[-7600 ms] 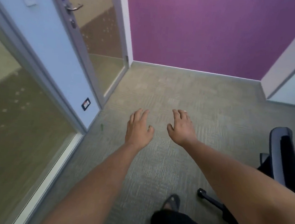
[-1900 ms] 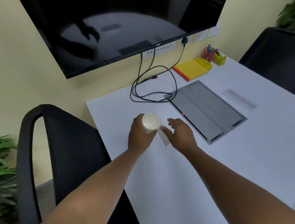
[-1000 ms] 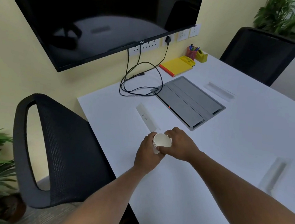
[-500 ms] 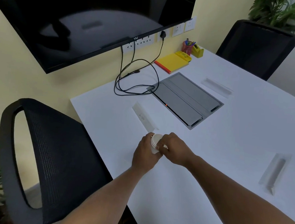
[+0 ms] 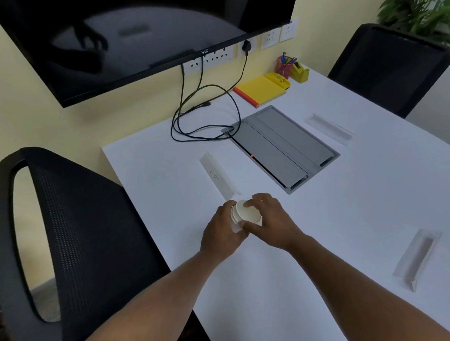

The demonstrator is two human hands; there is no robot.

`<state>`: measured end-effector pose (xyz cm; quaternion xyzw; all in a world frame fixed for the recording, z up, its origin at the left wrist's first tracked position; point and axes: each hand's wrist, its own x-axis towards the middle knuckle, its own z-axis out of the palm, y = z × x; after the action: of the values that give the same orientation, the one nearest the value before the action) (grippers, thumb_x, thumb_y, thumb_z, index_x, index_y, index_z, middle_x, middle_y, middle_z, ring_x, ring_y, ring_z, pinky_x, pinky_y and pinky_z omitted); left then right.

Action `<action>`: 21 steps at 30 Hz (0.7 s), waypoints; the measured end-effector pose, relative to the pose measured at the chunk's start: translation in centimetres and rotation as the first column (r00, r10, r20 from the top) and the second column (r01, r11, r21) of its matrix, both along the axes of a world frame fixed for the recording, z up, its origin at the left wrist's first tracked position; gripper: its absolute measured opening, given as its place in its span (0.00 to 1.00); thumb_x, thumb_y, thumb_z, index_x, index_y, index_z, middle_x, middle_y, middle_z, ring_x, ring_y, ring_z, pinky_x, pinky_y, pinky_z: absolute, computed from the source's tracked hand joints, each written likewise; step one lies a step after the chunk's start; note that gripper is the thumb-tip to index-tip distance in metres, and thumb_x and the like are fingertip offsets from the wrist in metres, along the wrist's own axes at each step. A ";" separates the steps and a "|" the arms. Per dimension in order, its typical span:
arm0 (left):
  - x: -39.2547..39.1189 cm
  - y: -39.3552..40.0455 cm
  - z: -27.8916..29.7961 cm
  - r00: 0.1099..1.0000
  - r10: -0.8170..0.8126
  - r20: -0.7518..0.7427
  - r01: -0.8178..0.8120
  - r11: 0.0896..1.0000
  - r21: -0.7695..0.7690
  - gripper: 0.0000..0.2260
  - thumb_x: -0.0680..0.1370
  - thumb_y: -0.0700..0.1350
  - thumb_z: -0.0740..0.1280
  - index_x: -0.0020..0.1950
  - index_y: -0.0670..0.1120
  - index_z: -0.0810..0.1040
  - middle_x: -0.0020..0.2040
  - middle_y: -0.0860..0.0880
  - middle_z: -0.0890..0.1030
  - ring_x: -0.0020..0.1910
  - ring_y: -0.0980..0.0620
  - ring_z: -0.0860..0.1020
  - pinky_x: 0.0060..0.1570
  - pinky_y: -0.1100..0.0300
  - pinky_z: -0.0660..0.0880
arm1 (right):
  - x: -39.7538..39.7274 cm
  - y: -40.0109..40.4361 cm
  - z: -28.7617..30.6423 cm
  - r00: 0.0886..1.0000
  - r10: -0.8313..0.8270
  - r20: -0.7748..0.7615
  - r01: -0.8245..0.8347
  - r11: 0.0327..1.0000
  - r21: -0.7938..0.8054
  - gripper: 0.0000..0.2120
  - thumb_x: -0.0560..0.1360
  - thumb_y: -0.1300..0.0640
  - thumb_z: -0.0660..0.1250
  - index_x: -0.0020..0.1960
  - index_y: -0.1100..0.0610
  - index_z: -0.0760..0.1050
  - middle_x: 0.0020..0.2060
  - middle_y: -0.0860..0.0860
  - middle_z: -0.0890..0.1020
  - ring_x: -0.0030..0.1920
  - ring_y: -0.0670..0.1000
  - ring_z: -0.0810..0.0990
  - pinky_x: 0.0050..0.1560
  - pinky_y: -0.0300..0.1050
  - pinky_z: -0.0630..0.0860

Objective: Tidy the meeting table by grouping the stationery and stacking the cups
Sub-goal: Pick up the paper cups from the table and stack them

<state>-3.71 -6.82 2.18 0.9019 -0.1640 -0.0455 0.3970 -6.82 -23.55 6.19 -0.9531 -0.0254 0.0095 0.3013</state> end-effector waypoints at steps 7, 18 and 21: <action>0.2 0.7 -0.2 1.000 -0.021 0.003 0.021 1.000 -0.009 0.33 0.68 0.59 0.76 0.68 0.51 0.69 0.60 0.52 0.78 0.56 0.53 0.79 0.49 0.64 0.75 | 0.4 0.0 -0.8 0.997 -0.077 -0.019 0.079 0.992 0.100 0.30 0.70 0.42 0.73 0.68 0.49 0.69 0.64 0.50 0.75 0.61 0.52 0.74 0.60 0.50 0.75; 2.7 2.6 -0.9 0.986 0.099 -0.131 -0.113 0.988 -0.107 0.33 0.67 0.55 0.79 0.66 0.52 0.67 0.61 0.52 0.77 0.58 0.51 0.77 0.55 0.54 0.79 | 2.3 -1.1 -1.6 0.922 -0.364 0.133 0.360 0.931 0.053 0.35 0.71 0.41 0.71 0.72 0.50 0.63 0.65 0.53 0.73 0.61 0.54 0.73 0.58 0.53 0.76; 3.4 2.8 -1.1 0.990 0.073 -0.117 -0.087 0.989 -0.120 0.34 0.67 0.55 0.79 0.67 0.52 0.67 0.61 0.53 0.77 0.56 0.52 0.76 0.54 0.52 0.80 | 3.0 -0.6 -3.1 0.929 -0.362 0.077 0.368 0.924 -0.100 0.37 0.70 0.44 0.72 0.74 0.52 0.62 0.66 0.55 0.73 0.61 0.59 0.74 0.57 0.57 0.78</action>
<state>-0.31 -4.02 1.04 0.8772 -0.1076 -0.0697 0.4626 -3.86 -24.14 3.10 -0.9566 0.1443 -0.0727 0.2426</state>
